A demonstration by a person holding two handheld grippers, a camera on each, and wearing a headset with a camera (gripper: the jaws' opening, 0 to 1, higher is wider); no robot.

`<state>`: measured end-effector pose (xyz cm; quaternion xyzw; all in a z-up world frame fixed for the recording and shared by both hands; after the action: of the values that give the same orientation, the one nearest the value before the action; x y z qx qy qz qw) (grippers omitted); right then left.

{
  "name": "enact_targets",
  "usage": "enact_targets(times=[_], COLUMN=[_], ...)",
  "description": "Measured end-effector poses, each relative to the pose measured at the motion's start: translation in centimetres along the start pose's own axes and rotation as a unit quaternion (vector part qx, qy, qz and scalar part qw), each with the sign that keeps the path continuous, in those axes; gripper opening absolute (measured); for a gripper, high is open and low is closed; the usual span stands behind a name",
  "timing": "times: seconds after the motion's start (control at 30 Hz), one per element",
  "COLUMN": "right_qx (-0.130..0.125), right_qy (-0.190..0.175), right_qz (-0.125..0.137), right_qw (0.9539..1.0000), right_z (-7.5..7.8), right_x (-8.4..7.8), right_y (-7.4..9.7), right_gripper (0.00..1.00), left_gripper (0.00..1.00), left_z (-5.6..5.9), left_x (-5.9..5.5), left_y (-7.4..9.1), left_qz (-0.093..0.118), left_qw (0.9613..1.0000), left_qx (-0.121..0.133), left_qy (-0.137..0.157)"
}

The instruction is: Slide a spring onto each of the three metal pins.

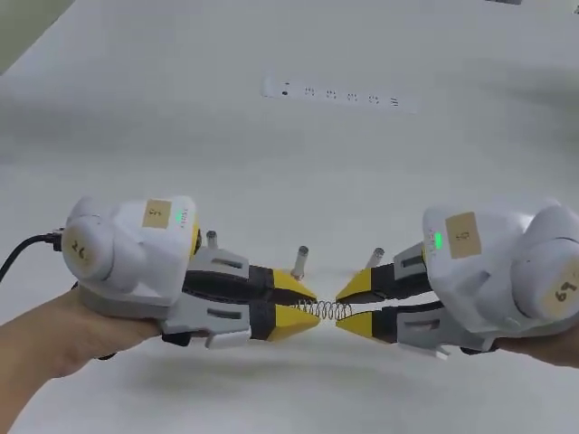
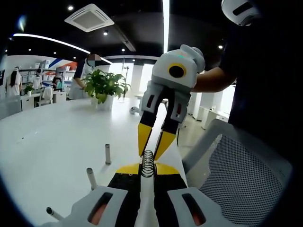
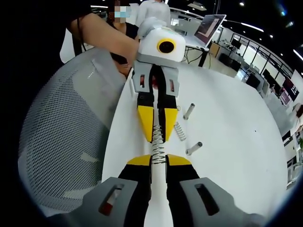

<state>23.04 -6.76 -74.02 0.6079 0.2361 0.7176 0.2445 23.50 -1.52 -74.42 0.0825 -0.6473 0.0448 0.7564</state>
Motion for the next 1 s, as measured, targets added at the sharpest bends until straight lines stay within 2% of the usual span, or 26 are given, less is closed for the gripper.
enact_targets(times=[0.3, 0.57, 1.0], right_qx=[-0.008, -0.012, 0.005], right_qy=[0.003, -0.012, -0.011], right_qz=[-0.006, -0.008, -0.004], right_qw=[0.9999, 0.9998, 0.9999], right_z=[0.2, 0.7, 0.2], right_x=[0.2, 0.7, 1.8], right_y=[0.4, 0.9, 0.8], right_gripper=[0.07, 0.05, 0.05], left_gripper=[0.01, 0.01, 0.00], left_z=[0.0, -0.2, 0.1], left_x=[0.1, -0.4, -1.6], left_y=[-0.1, -0.3, -0.7], left_qz=[0.007, 0.006, -0.016], left_qw=[1.0000, 0.9999, 0.9999], left_qx=[0.003, 0.007, -0.002], left_qy=[0.005, 0.003, -0.003])
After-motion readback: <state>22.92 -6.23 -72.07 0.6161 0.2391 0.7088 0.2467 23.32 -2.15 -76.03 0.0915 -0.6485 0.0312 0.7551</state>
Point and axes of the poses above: the centre of the closed fingertips' face, and the gripper's own axes: y roughly backward along the fingers, z roughly to its right, x roughly out of its top, the point moved 3 cm from there along y, roughly backward along the fingers, and after that the axes turned 10 degrees about z, right-handed, at the moved point
